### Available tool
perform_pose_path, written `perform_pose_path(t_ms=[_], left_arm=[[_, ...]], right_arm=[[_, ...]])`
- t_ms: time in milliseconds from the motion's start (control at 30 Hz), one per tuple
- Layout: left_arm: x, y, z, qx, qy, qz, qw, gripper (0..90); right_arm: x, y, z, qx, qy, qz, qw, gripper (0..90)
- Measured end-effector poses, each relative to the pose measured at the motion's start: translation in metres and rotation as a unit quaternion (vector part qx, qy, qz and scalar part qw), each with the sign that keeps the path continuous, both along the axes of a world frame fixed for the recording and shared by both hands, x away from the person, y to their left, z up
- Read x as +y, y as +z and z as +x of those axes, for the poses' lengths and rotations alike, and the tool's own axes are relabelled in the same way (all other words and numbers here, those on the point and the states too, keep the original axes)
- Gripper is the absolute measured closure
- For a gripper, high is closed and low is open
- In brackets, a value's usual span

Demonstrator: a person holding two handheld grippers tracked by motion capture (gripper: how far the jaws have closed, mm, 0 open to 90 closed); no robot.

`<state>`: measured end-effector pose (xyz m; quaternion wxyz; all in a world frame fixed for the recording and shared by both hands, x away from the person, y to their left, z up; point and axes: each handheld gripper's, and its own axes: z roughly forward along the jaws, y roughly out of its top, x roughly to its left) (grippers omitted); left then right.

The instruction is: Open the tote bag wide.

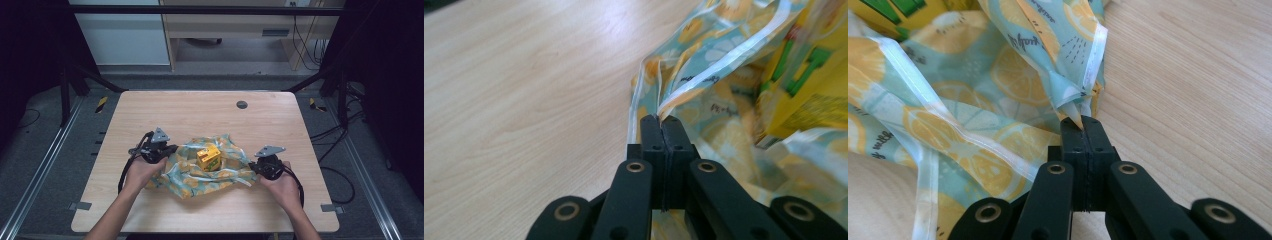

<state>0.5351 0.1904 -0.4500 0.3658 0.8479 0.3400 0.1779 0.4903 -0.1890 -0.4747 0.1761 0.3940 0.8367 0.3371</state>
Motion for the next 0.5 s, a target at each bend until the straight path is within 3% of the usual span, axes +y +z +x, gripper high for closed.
perform_pose_path(t_ms=[167, 500], left_arm=[[0.0, -0.015, 0.003, 0.014, 0.003, 0.003, 0.9999, 90.0], [0.001, -0.025, 0.005, 0.019, 0.005, 0.0, 0.9998, 90.0]], right_arm=[[0.001, -0.005, 0.001, 0.008, 0.001, -0.004, 1.0, 90.0], [0.002, -0.013, 0.002, 0.017, 0.007, -0.018, 0.9997, 90.0]])
